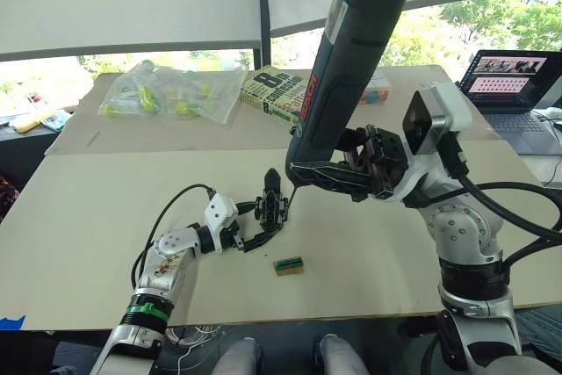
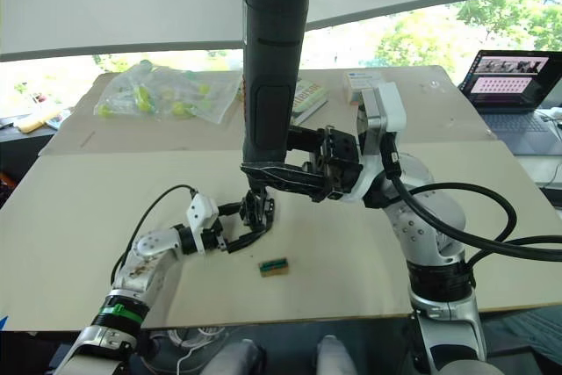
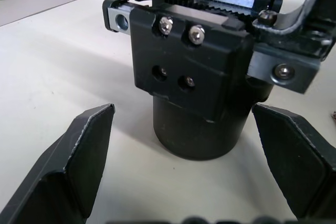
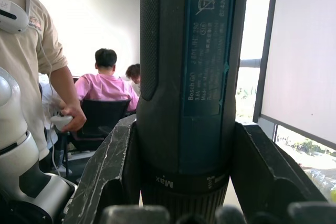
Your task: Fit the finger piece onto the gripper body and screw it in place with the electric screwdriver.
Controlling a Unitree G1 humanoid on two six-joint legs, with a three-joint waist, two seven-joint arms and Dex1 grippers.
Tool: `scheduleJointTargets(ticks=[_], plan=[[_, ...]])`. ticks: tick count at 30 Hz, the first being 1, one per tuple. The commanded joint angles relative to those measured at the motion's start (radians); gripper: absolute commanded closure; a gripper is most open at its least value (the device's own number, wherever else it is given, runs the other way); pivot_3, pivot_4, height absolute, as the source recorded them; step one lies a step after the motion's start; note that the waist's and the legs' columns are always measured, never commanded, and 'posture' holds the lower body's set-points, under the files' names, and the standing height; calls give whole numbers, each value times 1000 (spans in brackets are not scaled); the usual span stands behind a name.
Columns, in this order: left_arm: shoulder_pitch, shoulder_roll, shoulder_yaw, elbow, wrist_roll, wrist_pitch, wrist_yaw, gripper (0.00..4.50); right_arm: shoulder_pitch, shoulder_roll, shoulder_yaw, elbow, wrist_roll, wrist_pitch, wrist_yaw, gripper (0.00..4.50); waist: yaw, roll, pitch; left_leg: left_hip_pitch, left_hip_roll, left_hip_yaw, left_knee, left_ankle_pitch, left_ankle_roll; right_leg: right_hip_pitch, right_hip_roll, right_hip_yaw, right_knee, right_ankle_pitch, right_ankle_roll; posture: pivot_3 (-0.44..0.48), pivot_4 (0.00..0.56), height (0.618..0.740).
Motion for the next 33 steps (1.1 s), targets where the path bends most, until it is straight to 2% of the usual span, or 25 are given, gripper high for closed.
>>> scheduleJointTargets(ticks=[1, 17, 19, 20, 21, 23, 27, 33], plan=[[-3, -20, -42, 18, 20, 12, -19, 72, -5, -6, -26, -39, 12, -21, -5, 2552, 0, 0, 0, 0, 0, 0, 0, 0, 0, 0, 0, 0, 0, 0, 0, 0, 150, 740], [-31, -38, -60, -29, 35, 53, -21, 72, -4, -5, -19, -41, -7, -23, -20, 2552, -1, 0, 0, -2, -1, -1, 3, -1, 1, 0, 0, 0, 0, 0, 1, 0, 150, 740], [-31, -38, -60, -31, 36, 58, -17, 595, 0, -7, -21, -46, -10, -22, -23, 2552, -1, 0, 0, -2, -1, -1, 3, -1, 1, 0, 0, 0, 0, 0, 1, 0, 150, 740], [-31, -38, -61, -32, 36, 60, -16, 673, 3, -8, -22, -48, -11, -21, -24, 2552, -1, 0, 0, -2, -1, -1, 3, -1, 1, 0, 0, 0, 0, 0, 1, 0, 150, 740], [-32, -39, -61, -33, 36, 62, -15, 1275, 5, -10, -23, -50, -12, -20, -24, 2552, -1, 0, 0, -2, -1, -1, 3, -1, 1, 0, 0, 0, 0, 0, 1, 0, 150, 740], [-35, -39, -63, -34, 37, 65, -16, 2108, 7, -14, -24, -51, -14, -19, -23, 2552, -1, 0, 0, -2, -1, -1, 4, -1, 1, 0, 0, 0, 0, 0, 1, 0, 150, 740], [-46, -33, -69, -27, 34, 56, -44, 2166, 13, -28, -29, -54, -11, -16, -22, 2552, -1, 0, 0, -2, -1, -1, 4, -1, 1, 0, 0, 0, 0, 1, 1, 0, 150, 740], [-92, 7, -62, 30, 7, -11, -187, 2166, 30, -73, -43, -64, 14, 4, -7, 2552, -5, 0, 0, -4, -1, -1, 5, -1, 2, -2, 0, 0, 0, 1, 1, 0, 150, 740]])
